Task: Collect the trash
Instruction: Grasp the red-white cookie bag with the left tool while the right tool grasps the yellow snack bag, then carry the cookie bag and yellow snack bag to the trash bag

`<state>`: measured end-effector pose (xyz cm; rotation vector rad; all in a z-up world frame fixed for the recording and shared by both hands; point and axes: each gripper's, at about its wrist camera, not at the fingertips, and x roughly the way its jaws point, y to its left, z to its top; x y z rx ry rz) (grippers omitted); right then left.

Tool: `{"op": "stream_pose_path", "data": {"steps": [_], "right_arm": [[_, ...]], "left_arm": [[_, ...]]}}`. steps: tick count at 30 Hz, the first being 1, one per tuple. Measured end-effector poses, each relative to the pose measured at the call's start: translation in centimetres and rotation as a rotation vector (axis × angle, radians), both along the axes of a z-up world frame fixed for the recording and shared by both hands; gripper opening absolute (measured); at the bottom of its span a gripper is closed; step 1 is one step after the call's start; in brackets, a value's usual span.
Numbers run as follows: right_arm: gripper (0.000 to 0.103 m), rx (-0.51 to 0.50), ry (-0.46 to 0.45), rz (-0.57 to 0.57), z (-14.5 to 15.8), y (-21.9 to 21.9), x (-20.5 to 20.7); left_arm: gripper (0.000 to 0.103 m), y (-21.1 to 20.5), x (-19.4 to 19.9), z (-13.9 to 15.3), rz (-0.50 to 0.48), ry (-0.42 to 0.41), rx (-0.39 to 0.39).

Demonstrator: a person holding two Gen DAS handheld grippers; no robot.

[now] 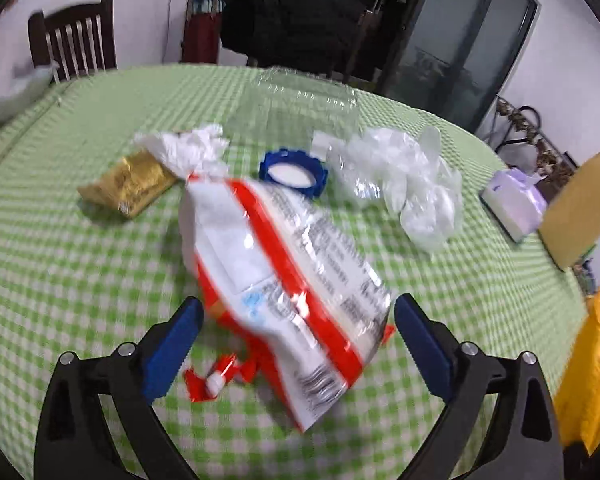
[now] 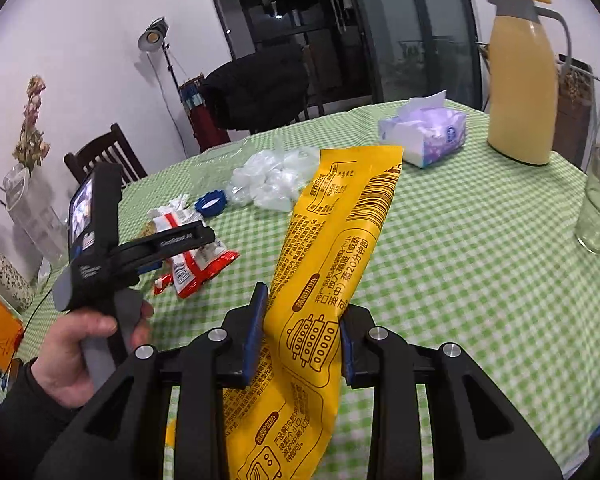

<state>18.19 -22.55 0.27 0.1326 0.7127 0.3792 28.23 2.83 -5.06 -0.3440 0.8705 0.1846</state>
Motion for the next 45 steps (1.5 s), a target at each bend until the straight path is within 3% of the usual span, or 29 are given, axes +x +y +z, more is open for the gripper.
{"op": "stream_pose_path", "data": {"steps": [1, 2, 5, 10, 16, 19, 24, 29, 36, 39, 45], "right_arm": [[0.031, 0.007, 0.000, -0.004, 0.0, -0.4, -0.1], [0.031, 0.012, 0.000, -0.007, 0.0, -0.8, -0.1], [0.031, 0.018, -0.015, -0.027, 0.5, -2.4, -0.8], [0.031, 0.027, -0.054, -0.094, 2.1, -6.4, -2.6], [0.031, -0.009, -0.130, -0.183, 4.4, -11.7, -6.1], [0.031, -0.018, -0.149, -0.248, 4.9, -14.9, -8.0], [0.031, -0.040, -0.154, -0.395, 4.9, -21.5, -11.8], [0.031, -0.072, -0.141, -0.563, 4.2, -28.1, -16.3], [0.031, -0.110, 0.012, -0.886, -0.8, -39.7, -23.7], [0.031, -0.048, 0.070, -0.918, -3.1, -42.9, -26.2], [0.031, -0.092, 0.234, -0.940, -7.8, -45.5, -28.4]], "left_arm": [[0.092, -0.4, 0.5, -0.1, -0.005, 0.019, 0.007], [0.077, -0.8, 0.9, -0.2, -0.003, 0.039, 0.014], [0.046, -1.5, 0.9, 0.0, -0.024, 0.037, -0.027], [0.035, -2.5, -1.8, 0.9, -0.073, 0.012, -0.043], [0.033, -2.4, -7.7, 4.4, -0.123, -0.101, -0.135], [0.033, -3.5, -9.9, 6.7, -0.166, -0.164, -0.138], [0.033, -7.6, -12.6, 9.5, -0.286, -0.239, -0.147], [0.033, -14.2, -14.4, 10.2, -0.461, -0.250, -0.168], [0.033, -23.5, -17.4, 8.6, -0.683, -0.173, -0.239], [0.033, -27.9, -19.0, 8.4, -0.778, -0.162, -0.230], [0.033, -34.9, -21.5, 7.2, -0.925, -0.121, -0.199]]}}
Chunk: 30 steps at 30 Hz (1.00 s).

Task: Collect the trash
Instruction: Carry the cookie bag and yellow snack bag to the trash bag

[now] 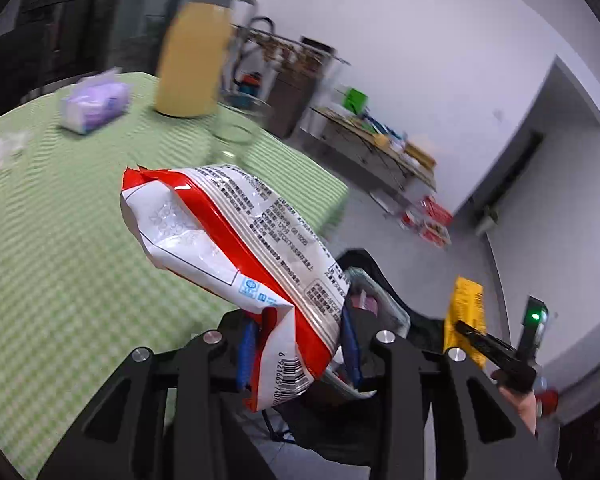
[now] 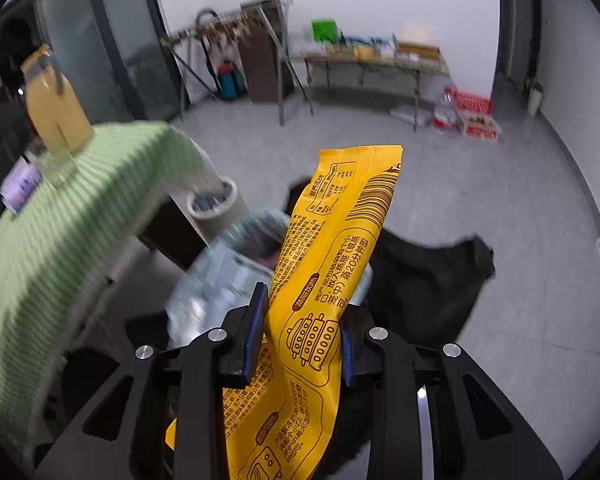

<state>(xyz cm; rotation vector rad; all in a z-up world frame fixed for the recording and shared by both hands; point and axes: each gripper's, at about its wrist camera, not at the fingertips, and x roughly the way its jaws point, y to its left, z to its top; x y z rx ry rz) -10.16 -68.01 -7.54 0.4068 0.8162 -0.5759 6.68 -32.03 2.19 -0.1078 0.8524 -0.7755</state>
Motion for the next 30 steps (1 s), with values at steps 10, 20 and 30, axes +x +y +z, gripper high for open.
{"op": "stream_pose_path", "data": {"steps": [10, 20, 30], "right_arm": [[0.031, 0.070, 0.262, 0.013, -9.3, -1.9, 1.4], [0.031, 0.036, 0.361, 0.071, -12.9, -3.6, 6.6], [0.031, 0.256, 0.314, 0.143, -17.0, -4.8, 10.0]], "left_arm": [[0.033, -8.9, -2.3, -4.1, -0.185, 0.024, 0.117], [0.033, -16.3, -3.4, -9.8, -0.317, 0.090, 0.235], [0.033, -18.1, -3.3, -12.0, -0.315, 0.116, 0.284]]}}
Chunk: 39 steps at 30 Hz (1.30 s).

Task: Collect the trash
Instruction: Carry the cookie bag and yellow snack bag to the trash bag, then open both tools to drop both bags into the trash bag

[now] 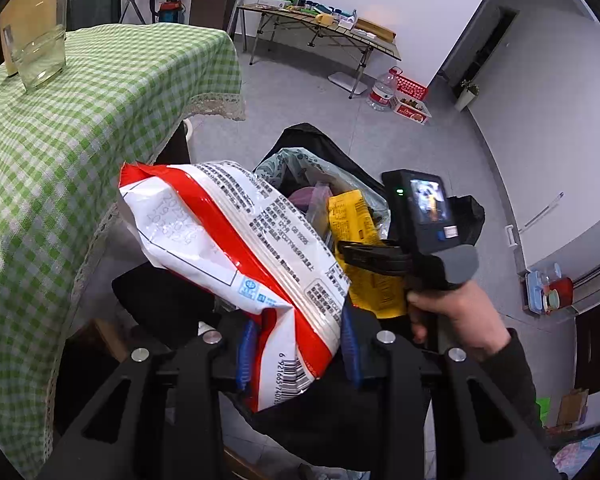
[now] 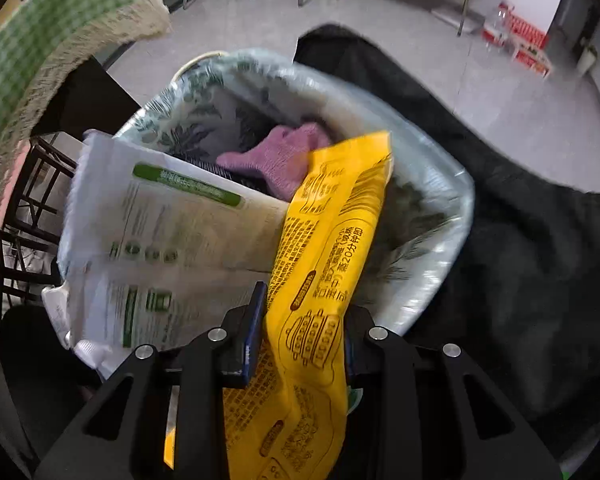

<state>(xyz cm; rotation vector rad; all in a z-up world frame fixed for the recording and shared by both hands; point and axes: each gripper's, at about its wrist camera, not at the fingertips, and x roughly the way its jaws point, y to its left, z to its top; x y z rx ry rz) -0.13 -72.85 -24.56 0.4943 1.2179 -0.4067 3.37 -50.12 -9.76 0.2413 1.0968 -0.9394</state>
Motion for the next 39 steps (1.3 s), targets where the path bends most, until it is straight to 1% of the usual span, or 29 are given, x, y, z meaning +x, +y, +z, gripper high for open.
{"op": "stream_pose_path", "data": {"steps": [4, 6, 9, 10, 11, 13, 14, 15, 16, 17, 18, 21, 25, 26, 29, 31, 33, 34, 35, 36, 37, 38, 39], "right_arm": [[0.031, 0.015, 0.018, 0.008, -0.8, 0.7, 1.1], [0.031, 0.066, 0.013, 0.003, -1.7, 0.8, 1.4], [0.031, 0.178, 0.007, -0.032, -3.9, 0.3, 1.7], [0.031, 0.198, 0.013, -0.039, -4.5, 0.3, 1.8], [0.033, 0.205, 0.023, -0.043, -5.0, 0.3, 2.0], [0.035, 0.195, 0.046, -0.052, -4.9, 0.5, 2.0], [0.039, 0.188, 0.045, -0.046, -4.4, 0.6, 2.0], [0.047, 0.169, 0.020, -0.041, -3.3, 0.7, 1.7], [0.051, 0.148, 0.002, -0.041, -2.2, 0.6, 1.4], [0.060, 0.126, -0.022, -0.043, -1.0, 0.5, 1.0], [0.064, 0.107, -0.055, -0.046, 0.5, 0.4, 0.4], [0.066, 0.071, -0.107, -0.068, 3.5, -0.6, -0.8], [0.066, 0.050, -0.176, -0.121, 6.5, -2.0, -2.8], [0.066, 0.041, -0.194, -0.131, 7.4, -1.9, -3.9], [0.066, 0.014, -0.243, -0.159, 9.8, -3.1, -4.5], [0.066, -0.020, -0.265, -0.178, 11.2, -3.4, -5.4], [0.066, -0.055, -0.290, -0.201, 12.5, -3.8, -6.4], [0.066, -0.072, -0.304, -0.211, 13.2, -4.0, -7.1], [0.066, -0.084, -0.311, -0.220, 13.5, -4.1, -7.5], [0.066, -0.100, -0.318, -0.231, 13.8, -4.2, -7.5], [0.066, -0.111, -0.326, -0.241, 14.2, -4.5, -8.0], [0.066, -0.115, -0.331, -0.246, 14.2, -4.7, -8.3], [0.066, -0.116, -0.335, -0.250, 14.3, -5.0, -8.7]], "left_arm": [[0.033, -0.7, -0.4, -0.7, -0.024, 0.018, 0.005], [0.033, -1.3, -0.5, -1.5, -0.046, 0.045, 0.006], [0.033, -1.8, -0.7, -2.3, -0.057, 0.053, 0.003], [0.033, -1.9, -0.8, -2.5, -0.061, 0.054, 0.005], [0.033, -2.0, -0.9, -2.8, -0.068, 0.055, 0.011], [0.034, -2.3, -0.9, -3.2, -0.072, 0.053, 0.022], [0.034, -2.5, -0.8, -3.5, -0.075, 0.055, 0.027], [0.034, -2.6, -0.6, -3.6, -0.077, 0.059, 0.027], [0.034, -2.8, -0.5, -3.9, -0.080, 0.068, 0.026], [0.034, -3.0, -0.4, -4.1, -0.081, 0.075, 0.026], [0.034, -3.3, -0.3, -4.5, -0.081, 0.083, 0.028], [0.035, -4.5, -0.3, -5.7, -0.087, 0.106, 0.045], [0.035, -7.0, -0.6, -6.8, -0.120, 0.132, 0.062], [0.037, -7.6, -0.7, -6.8, -0.128, 0.129, 0.066], [0.040, -10.1, -0.4, -6.5, -0.144, 0.116, 0.066], [0.040, -12.1, 0.1, -5.8, -0.163, 0.128, 0.046], [0.040, -14.2, 0.6, -5.4, -0.187, 0.163, 0.039], [0.046, -15.2, 0.8, -5.3, -0.199, 0.176, 0.043], [0.059, -16.0, 0.8, -5.4, -0.211, 0.177, 0.059], [0.066, -16.6, 0.9, -5.6, -0.220, 0.166, 0.076], [0.075, -16.9, 0.9, -5.7, -0.217, 0.136, 0.083], [0.079, -16.9, 1.1, -5.6, -0.208, 0.110, 0.073], [0.080, -16.7, 1.4, -5.5, -0.192, 0.085, 0.048]]}}
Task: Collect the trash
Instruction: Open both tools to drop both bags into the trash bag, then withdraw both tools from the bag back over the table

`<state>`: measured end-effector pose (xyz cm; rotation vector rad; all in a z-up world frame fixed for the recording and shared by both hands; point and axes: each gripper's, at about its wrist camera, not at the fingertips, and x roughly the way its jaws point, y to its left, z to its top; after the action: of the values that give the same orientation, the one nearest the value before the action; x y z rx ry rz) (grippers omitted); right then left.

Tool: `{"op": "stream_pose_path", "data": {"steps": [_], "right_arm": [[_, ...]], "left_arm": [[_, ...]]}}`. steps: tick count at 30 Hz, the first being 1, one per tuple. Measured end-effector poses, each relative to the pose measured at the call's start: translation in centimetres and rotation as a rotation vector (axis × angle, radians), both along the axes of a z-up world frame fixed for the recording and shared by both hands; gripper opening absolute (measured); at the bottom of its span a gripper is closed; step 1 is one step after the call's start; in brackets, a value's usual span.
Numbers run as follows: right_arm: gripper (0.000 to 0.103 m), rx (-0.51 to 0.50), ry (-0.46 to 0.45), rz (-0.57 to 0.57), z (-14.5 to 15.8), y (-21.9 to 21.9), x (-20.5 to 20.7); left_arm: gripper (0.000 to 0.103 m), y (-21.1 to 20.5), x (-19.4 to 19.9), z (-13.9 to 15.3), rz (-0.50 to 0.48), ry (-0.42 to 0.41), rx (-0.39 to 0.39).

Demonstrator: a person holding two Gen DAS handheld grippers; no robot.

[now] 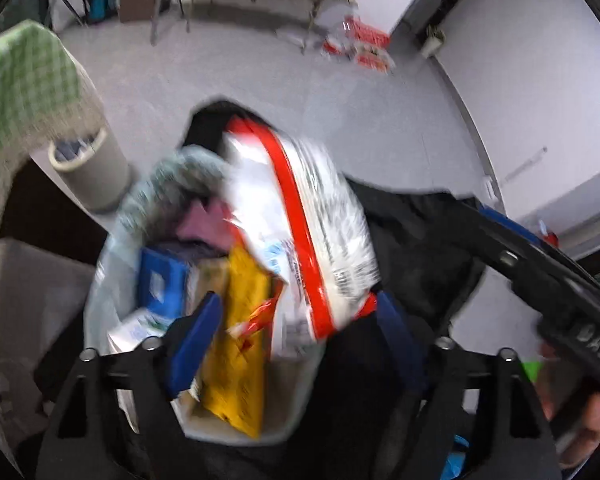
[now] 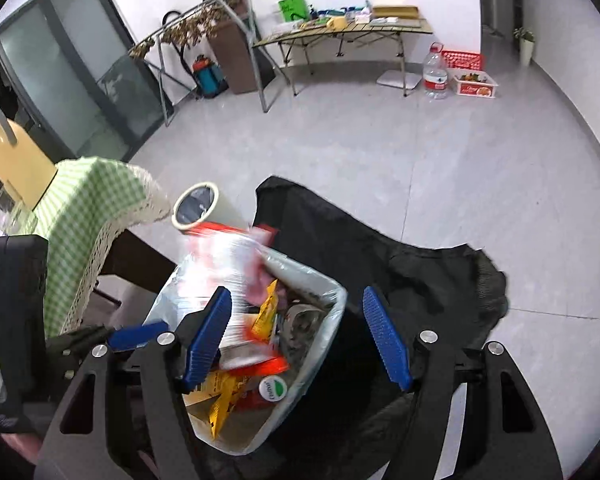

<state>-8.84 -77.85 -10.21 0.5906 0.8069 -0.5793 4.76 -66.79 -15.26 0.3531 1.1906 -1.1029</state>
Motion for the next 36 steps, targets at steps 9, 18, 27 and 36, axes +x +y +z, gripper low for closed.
{"op": "stream_pose_path", "data": {"steps": [9, 18, 27, 36], "right_arm": [[0.066, 0.031, 0.062, 0.022, -2.6, 0.4, -0.4], [0.066, -0.001, 0.074, 0.048, -1.2, 2.2, -0.8], [0.066, -0.159, 0.026, 0.057, 5.9, 5.6, -0.9], [0.073, -0.320, -0.149, 0.128, 15.2, 12.9, 1.5]], "left_arm": [[0.082, 4.0, 1.9, -0.2, 0.060, -0.062, 0.020], [0.082, 8.5, 2.3, 4.4, 0.088, -0.170, -0.045], [0.087, 18.0, 3.0, 15.8, 0.203, -0.353, -0.242], [0.095, 35.6, 6.4, 24.8, 0.458, -0.583, -0.315]]}}
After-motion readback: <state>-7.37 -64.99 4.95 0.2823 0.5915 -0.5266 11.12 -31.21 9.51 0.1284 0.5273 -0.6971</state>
